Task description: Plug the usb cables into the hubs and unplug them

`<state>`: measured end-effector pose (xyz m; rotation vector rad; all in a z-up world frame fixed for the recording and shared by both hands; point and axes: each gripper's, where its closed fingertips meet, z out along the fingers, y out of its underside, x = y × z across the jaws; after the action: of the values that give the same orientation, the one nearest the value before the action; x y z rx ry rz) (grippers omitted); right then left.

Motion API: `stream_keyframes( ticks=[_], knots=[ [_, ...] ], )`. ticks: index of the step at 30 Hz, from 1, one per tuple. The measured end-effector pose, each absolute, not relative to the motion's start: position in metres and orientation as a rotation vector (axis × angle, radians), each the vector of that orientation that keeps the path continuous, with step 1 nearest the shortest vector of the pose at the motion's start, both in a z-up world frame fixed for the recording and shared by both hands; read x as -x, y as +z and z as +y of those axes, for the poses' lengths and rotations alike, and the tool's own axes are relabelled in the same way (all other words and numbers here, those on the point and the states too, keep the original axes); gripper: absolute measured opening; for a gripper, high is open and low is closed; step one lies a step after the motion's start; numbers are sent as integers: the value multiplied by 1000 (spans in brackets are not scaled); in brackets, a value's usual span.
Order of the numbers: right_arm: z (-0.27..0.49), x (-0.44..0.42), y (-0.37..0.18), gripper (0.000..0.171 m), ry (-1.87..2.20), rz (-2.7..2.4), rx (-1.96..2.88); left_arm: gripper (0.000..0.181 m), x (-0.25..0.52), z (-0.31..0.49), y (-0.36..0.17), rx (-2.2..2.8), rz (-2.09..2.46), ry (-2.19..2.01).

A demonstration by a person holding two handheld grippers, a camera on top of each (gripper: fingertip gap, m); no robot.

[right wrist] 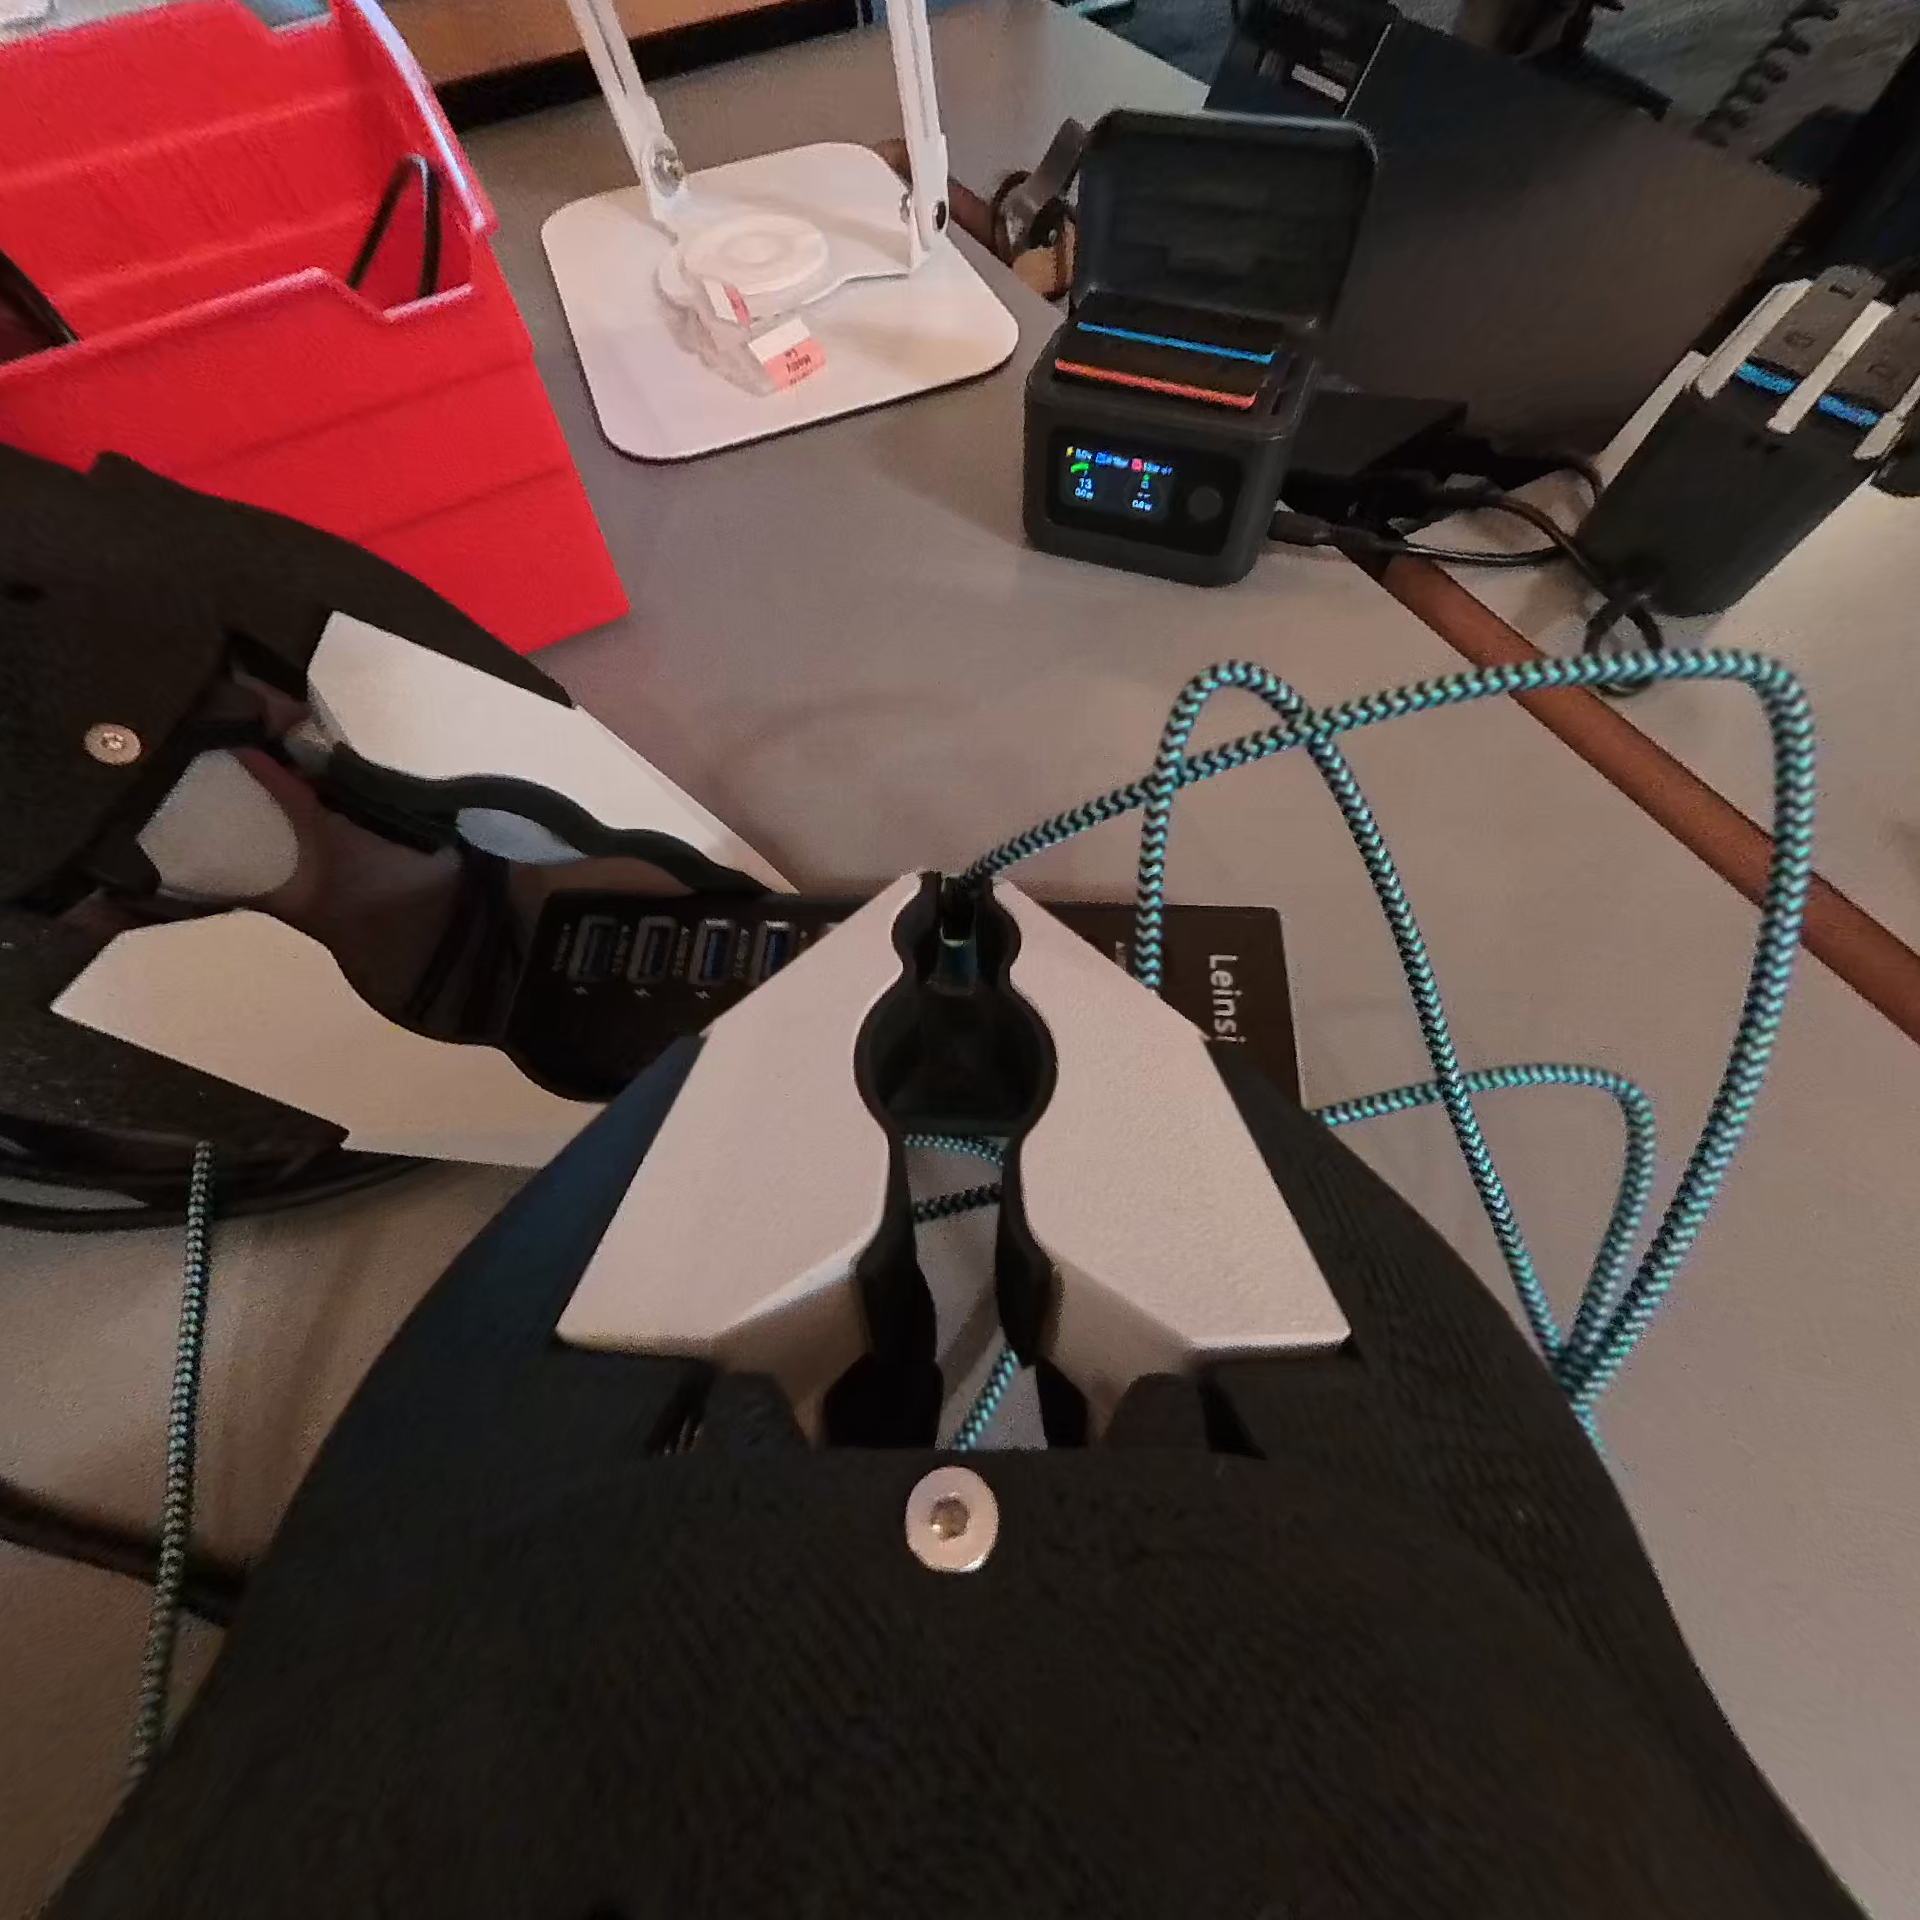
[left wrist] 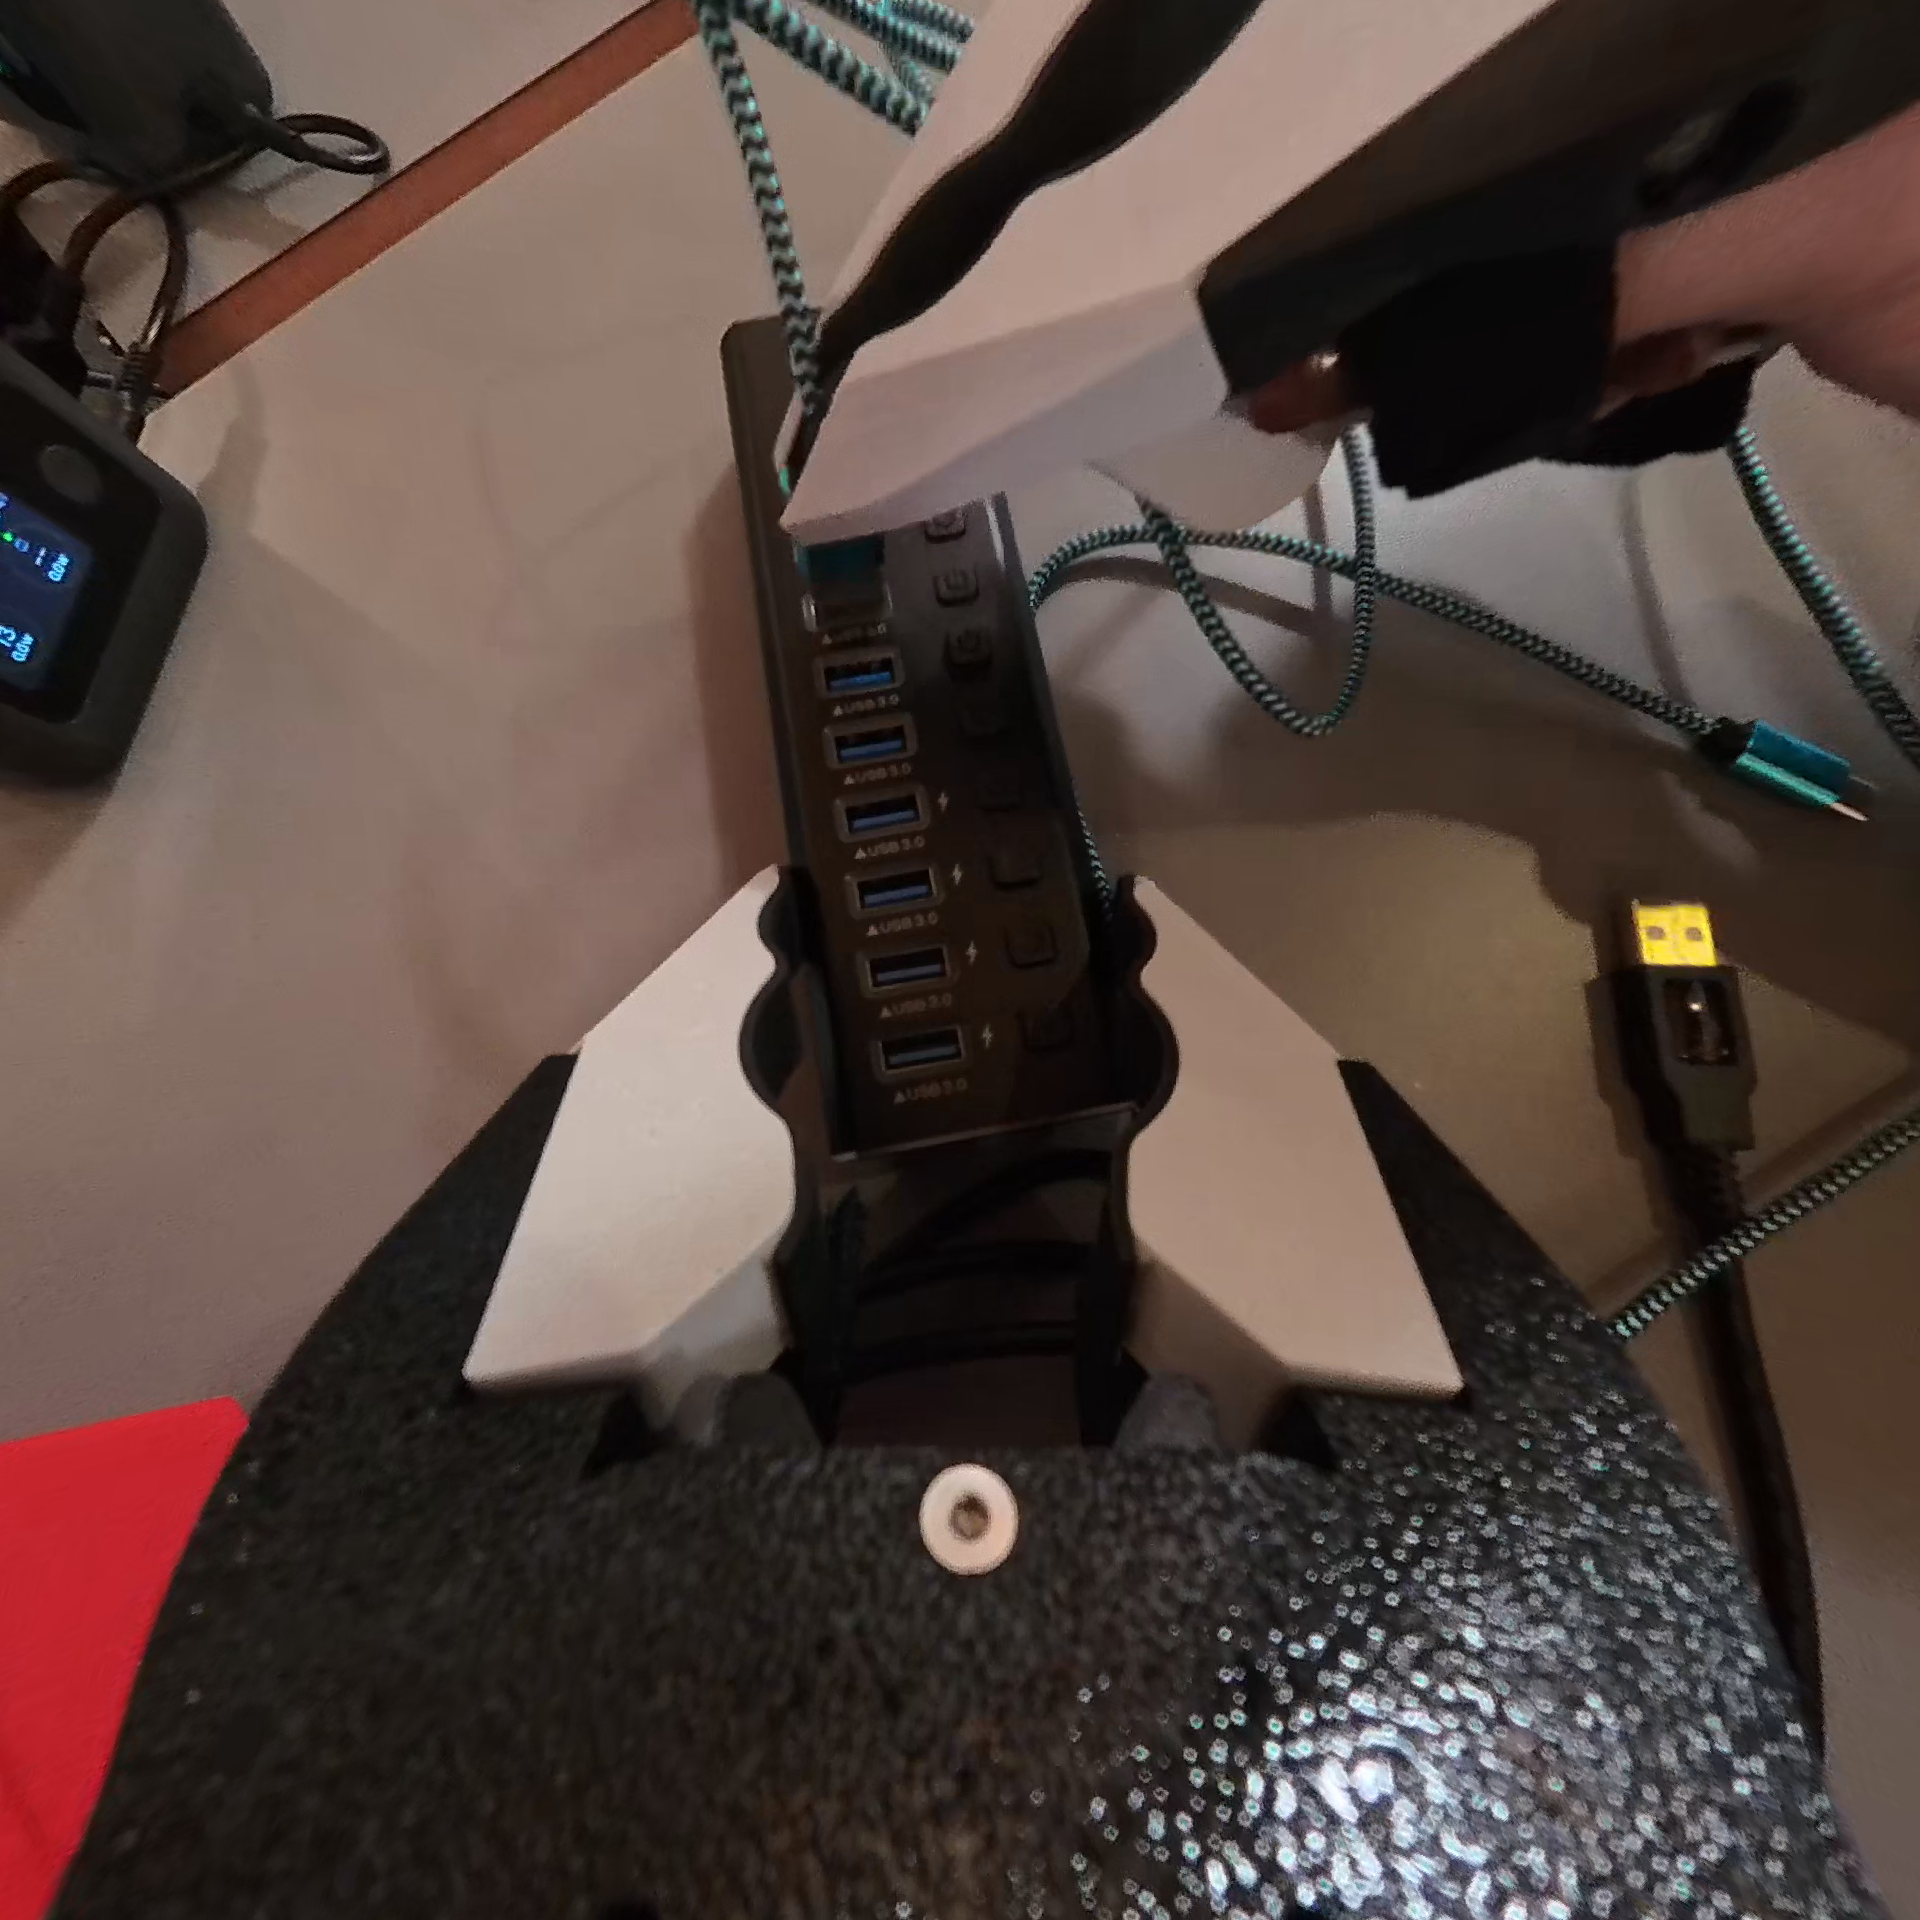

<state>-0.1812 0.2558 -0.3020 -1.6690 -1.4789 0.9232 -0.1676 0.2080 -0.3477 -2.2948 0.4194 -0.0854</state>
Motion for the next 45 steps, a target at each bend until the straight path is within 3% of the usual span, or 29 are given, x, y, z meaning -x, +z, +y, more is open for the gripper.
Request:
stream_keyframes(
  ticks=[13,18,21,24,37,45],
  knots=[
    [259,185,-303,4,874,-1453,1705,59,168,208,-348,2295,413,-94],
    [255,186,-244,5,1675,-919,1731,59,168,208,-347,2288,423,-66],
    [250,171,-197,4,2304,-593,1567,58,168,209,-347,2282,412,-84],
    [253,159,-177,4,2665,-368,1392,59,168,209,-347,2276,403,-105],
    [254,147,-165,4,2805,-345,1257,59,167,209,-348,2268,393,-132],
    [234,121,-125,4,3057,-420,884,59,167,210,-348,2267,393,-136]
  ],
)
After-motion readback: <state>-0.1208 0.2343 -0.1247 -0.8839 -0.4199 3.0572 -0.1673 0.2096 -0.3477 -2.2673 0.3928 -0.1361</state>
